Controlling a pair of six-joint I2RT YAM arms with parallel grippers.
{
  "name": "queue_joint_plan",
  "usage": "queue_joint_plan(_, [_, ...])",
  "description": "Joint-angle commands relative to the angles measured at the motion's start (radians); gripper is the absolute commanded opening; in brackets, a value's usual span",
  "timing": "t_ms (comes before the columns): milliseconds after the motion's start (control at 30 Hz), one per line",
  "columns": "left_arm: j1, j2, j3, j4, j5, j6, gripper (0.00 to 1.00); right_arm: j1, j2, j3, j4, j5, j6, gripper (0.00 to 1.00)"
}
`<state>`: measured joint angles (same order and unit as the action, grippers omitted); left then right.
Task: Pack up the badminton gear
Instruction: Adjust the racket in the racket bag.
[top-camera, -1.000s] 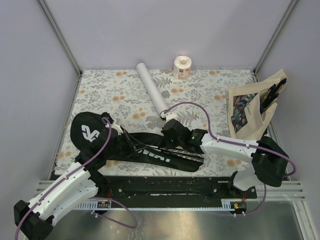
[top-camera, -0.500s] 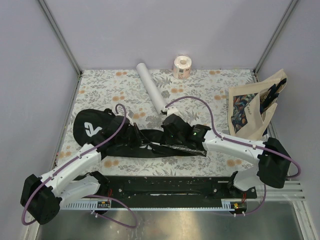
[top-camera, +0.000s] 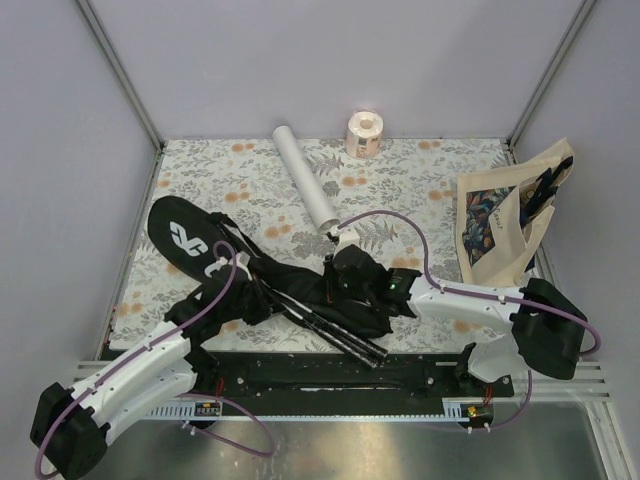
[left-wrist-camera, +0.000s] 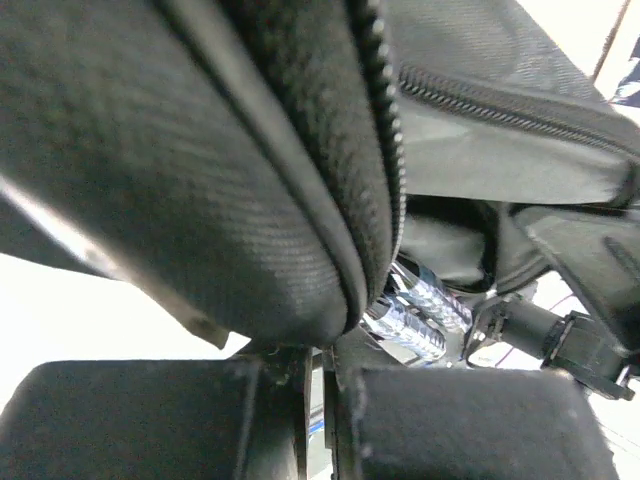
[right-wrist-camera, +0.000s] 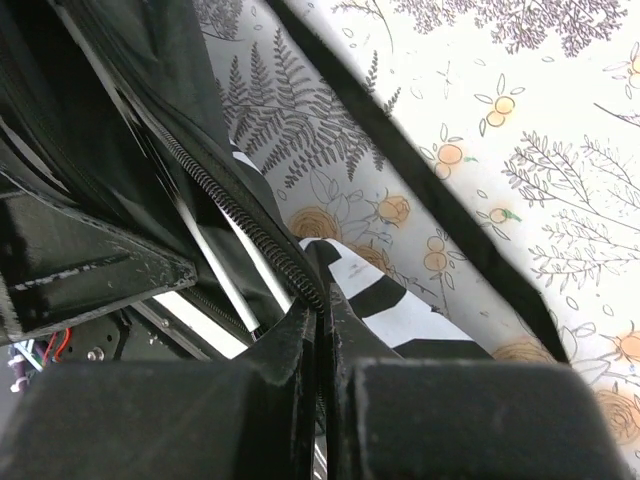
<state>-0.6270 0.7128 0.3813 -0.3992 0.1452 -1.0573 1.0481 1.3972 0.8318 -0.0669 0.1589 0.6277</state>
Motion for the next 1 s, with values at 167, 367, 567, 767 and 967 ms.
queue_joint_plan(167, [-0.007, -0.021, 0.177, -0.257, -0.271, 0.100, 0.30, 0.007, -0.069, -0.019, 0.125, 0.019, -0.049, 0.00])
queue_joint_plan(367, [-0.005, 0.033, 0.141, -0.181, -0.193, 0.076, 0.55, 0.015, -0.058, -0.039, 0.154, -0.013, -0.011, 0.00])
queue_joint_plan(567, [-0.014, 0.007, -0.014, 0.002, -0.121, -0.004, 0.63, 0.023, -0.026, -0.033, 0.185, -0.041, 0.018, 0.00])
queue_joint_plan(767, [-0.016, 0.008, -0.091, 0.249, -0.070, -0.013, 0.71, 0.023, 0.013, -0.017, 0.174, -0.061, 0.033, 0.00])
queue_joint_plan(967, [-0.017, 0.059, -0.044, 0.235, -0.122, 0.032, 0.43, 0.023, 0.054, 0.027, 0.116, -0.076, 0.018, 0.04])
